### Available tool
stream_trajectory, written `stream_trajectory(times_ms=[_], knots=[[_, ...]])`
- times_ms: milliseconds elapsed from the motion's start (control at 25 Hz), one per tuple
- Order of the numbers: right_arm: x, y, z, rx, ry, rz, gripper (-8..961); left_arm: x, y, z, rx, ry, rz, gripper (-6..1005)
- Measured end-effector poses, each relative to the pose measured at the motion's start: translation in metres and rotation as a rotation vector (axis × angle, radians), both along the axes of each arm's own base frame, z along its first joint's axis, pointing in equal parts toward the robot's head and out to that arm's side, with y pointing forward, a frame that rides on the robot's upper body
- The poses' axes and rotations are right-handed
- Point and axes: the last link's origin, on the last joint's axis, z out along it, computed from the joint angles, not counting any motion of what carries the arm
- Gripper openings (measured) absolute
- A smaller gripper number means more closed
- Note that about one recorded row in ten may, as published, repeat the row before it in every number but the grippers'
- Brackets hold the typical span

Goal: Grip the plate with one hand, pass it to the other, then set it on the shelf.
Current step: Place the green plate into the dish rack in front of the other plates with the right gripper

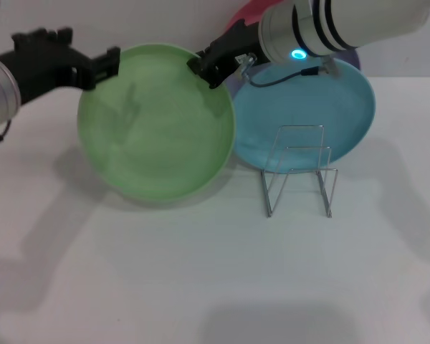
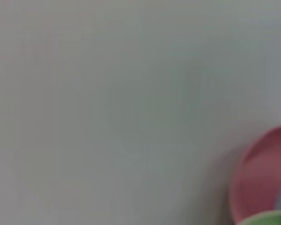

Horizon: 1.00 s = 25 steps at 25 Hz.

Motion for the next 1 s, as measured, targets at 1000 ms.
stream_trajectory(times_ms=[1000], knots=[[0.085,-0.094,0.11,0.389,0.553,0.493,37,-0.13,-0.027,-0.011,0.697,-0.264,-0.062,722]])
